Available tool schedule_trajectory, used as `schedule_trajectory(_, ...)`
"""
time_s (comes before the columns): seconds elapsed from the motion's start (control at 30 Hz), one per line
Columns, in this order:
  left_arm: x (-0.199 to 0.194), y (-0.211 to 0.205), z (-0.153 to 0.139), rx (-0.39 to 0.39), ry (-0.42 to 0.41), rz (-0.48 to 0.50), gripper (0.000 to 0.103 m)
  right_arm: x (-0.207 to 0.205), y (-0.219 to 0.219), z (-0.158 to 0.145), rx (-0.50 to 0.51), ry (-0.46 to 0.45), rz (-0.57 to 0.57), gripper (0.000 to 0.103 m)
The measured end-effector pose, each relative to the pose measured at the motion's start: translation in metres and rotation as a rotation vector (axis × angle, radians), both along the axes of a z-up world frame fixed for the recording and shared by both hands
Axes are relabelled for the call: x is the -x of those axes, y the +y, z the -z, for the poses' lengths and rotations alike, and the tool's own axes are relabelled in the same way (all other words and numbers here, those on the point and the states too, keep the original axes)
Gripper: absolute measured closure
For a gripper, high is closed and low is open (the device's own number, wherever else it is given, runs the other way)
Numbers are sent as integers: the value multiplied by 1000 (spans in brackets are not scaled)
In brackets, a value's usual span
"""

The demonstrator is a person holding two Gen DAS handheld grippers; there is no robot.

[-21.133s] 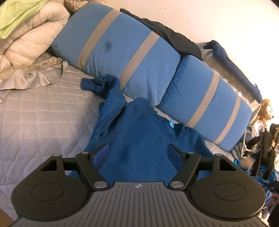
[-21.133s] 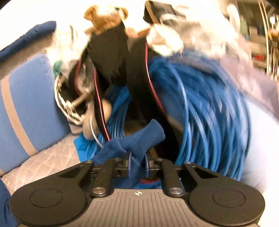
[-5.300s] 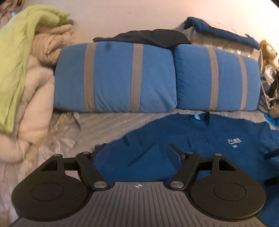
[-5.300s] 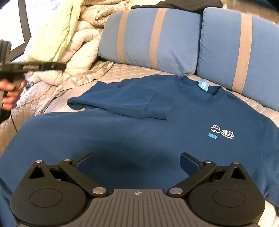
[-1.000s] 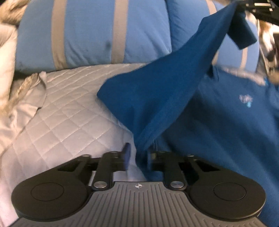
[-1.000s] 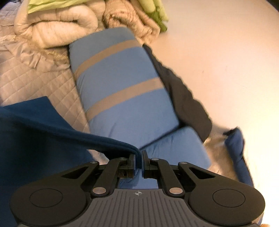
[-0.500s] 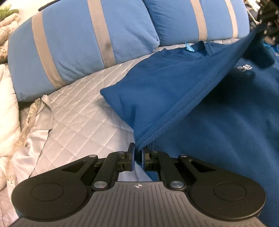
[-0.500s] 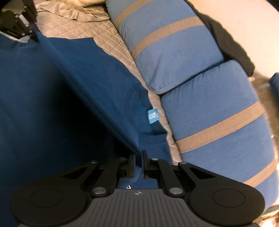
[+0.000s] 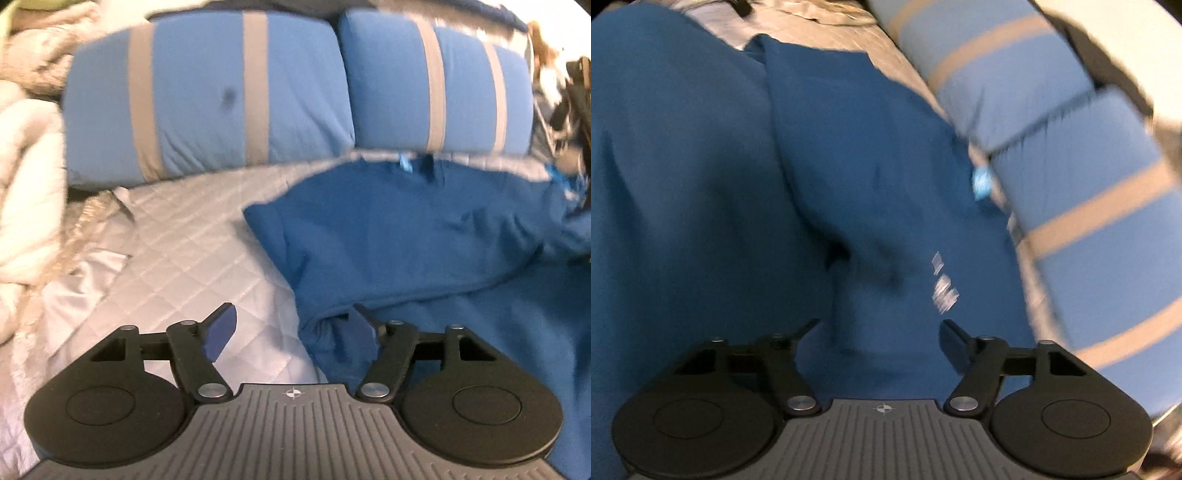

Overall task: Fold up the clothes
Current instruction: 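Lower the folded side onto the shirt and open the right tool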

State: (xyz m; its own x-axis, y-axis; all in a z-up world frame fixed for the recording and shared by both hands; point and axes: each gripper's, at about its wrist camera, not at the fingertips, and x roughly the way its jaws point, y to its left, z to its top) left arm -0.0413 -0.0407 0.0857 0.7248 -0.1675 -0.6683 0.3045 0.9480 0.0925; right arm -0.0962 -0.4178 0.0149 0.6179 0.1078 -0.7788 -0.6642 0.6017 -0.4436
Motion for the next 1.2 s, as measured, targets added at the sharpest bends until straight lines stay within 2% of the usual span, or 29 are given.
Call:
schedule_trajectory(0.17, 25, 14, -27, 70, -48, -62, 31, -15, -9, 10, -136, 56, 61, 52)
schedule_trajectory(0.23, 30, 18, -35, 90, -59, -78, 31, -21, -5, 18, -149, 89, 52, 65)
schedule_trajectory(0.27, 34, 20, -38, 95, -66, -85, 31, -26, -2, 24, -128, 106, 45, 85)
schedule_trajectory(0.4, 46, 26, -50, 94, -97, -103, 31, -20, 5, 22, -8, 98, -41, 89)
schedule_trajectory(0.63, 61, 28, -67, 108, -138, -108, 31, 13, -8, -8, 243, -38, -175, 89)
schedule_trajectory(0.67, 62, 26, -68, 113, -143, -105, 31, 17, -11, -9, 266, -49, -179, 87)
schedule_trajectory(0.73, 62, 20, -69, 124, -145, -94, 31, 24, -19, -4, 265, -58, -155, 72)
schedule_trajectory(0.77, 62, 17, -69, 129, -144, -88, 31, 28, -24, -2, 246, -63, -134, 55)
schedule_trajectory(0.8, 62, 14, -70, 135, -143, -82, 31, 32, -28, -1, 224, -69, -112, 44)
schedule_trajectory(0.93, 58, -1, -66, 135, -127, -53, 30, 40, -42, -1, 114, -107, 3, 31)
schedule_trajectory(1.0, 56, -9, -63, 135, -115, -44, 30, 42, -48, -5, 59, -151, 89, 15)
schedule_trajectory(1.07, 53, -17, -60, 137, -102, -38, 30, 43, -58, -11, -32, -191, 205, 6)
schedule_trajectory(1.1, 52, -21, -57, 141, -95, -40, 30, 44, -64, -14, -88, -205, 265, 2)
schedule_trajectory(1.2, 49, -32, -49, 152, -66, -37, 30, 50, -85, -20, -276, -195, 440, 0)
